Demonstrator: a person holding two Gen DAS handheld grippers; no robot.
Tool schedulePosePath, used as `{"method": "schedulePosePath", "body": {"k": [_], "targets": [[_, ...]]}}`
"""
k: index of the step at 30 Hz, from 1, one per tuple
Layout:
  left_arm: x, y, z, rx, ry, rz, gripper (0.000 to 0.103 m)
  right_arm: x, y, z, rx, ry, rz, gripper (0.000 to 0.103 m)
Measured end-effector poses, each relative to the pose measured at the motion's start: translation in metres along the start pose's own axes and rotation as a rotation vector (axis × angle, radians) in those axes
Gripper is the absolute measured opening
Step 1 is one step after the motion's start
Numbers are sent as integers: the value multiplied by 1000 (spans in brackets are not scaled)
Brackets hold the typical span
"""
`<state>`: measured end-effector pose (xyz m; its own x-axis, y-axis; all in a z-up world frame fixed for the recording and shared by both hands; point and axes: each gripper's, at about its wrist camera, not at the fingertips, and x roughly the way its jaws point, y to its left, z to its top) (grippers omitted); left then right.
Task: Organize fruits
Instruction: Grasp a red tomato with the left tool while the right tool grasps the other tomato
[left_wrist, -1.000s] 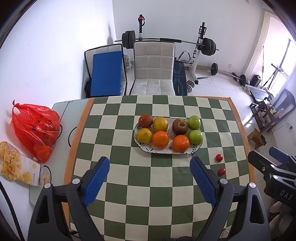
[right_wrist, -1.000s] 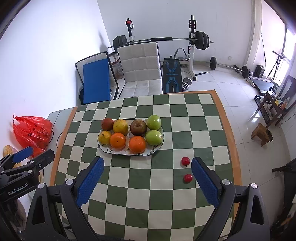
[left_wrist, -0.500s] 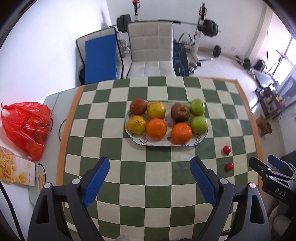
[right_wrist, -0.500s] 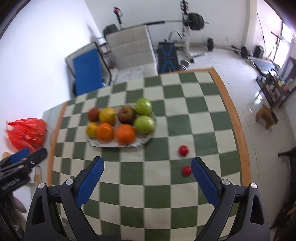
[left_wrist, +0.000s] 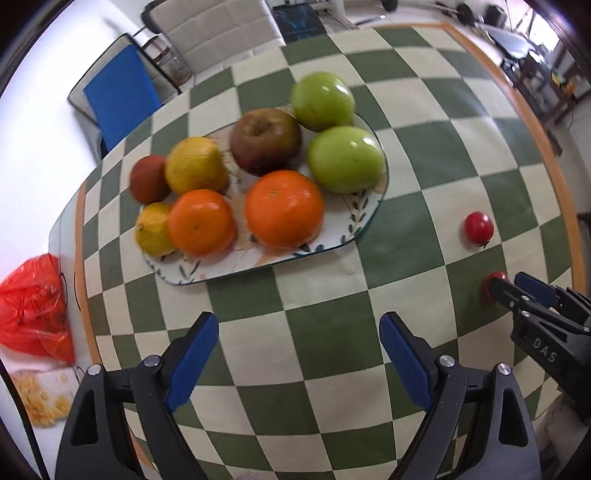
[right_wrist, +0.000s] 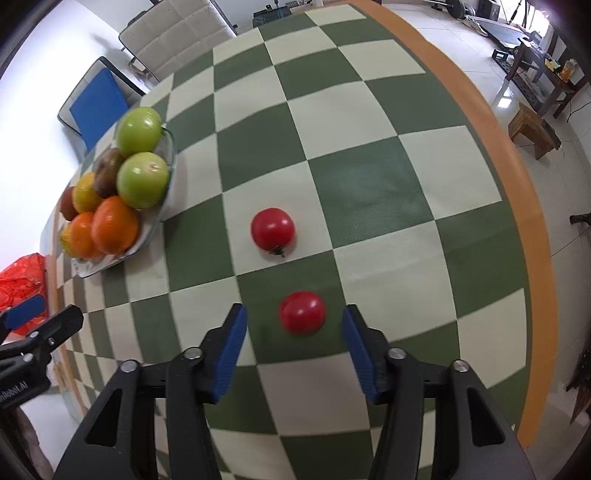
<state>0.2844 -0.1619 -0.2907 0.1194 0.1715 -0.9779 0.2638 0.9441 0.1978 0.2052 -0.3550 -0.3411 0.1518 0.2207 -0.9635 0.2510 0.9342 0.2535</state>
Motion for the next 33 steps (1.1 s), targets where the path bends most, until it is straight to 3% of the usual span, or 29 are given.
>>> {"method": "schedulePosePath", "body": {"k": [4,12,17,20,22,27,33], "targets": [[13,-17,9,36,40,-7,89,26,2,0,-29,30,-8,33],[17,-74,40,80,57,-150,89,3,-28,-4,6,-71,-11,33],[34,-121,56,145,91,-213,89,-5,-59,-7,60,-81,-32,33],[40,-138,59,169,97,-234,75,-9,-78,-5,84,-84,-47,33],[45,-146,60,185,104,-241,57,-12,-87,-3,97,-88,-54,33],[44,-155,58,195,84,-245,28,-25,-102,-2,114,-105,-49,33],[33,-149,56,169,67,-278,27,-31,-96,2,94,-117,-46,34]]}}
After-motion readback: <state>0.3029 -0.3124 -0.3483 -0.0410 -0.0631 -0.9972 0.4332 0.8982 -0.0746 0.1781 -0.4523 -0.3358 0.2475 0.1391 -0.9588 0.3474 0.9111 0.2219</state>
